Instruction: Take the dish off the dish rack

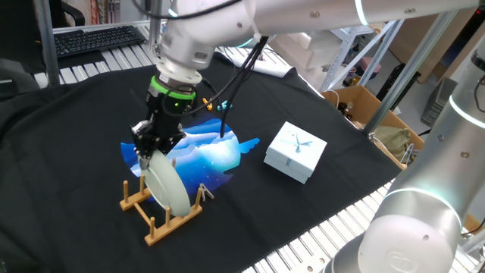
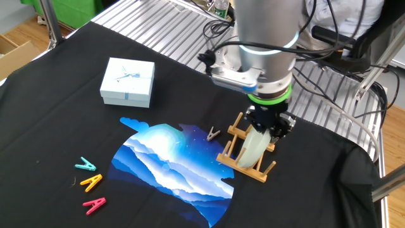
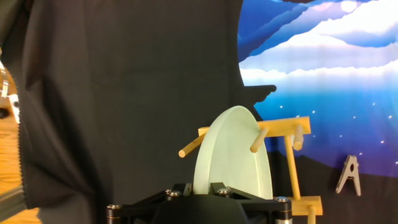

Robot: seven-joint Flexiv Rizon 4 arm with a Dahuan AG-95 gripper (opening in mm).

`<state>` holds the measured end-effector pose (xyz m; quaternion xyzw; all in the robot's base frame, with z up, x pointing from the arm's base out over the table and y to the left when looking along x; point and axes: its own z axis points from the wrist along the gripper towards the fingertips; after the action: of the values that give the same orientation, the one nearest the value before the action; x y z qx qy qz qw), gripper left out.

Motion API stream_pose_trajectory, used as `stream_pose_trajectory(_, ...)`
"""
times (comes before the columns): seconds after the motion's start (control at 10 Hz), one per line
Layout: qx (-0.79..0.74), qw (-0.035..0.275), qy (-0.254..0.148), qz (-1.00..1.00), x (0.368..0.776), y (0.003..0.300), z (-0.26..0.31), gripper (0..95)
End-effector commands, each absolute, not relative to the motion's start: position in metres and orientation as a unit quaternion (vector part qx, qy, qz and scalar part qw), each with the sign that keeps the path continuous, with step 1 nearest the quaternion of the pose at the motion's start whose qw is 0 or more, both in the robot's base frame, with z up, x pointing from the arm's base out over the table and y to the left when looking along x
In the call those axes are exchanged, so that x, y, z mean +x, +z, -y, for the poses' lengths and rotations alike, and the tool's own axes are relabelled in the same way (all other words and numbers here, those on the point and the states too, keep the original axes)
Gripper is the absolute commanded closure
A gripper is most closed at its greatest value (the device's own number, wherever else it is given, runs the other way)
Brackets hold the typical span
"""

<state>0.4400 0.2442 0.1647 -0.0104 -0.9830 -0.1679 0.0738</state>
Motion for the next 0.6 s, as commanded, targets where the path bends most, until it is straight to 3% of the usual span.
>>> stream_pose_trajectory(0.1,-0.016,0.079,-0.175,0.981,0.441,0.168,-0.244,95.0)
stream_pose_trajectory(0.6,-0.028,0.089,-0.186,0.978,0.443,0.185,-0.24,95.0)
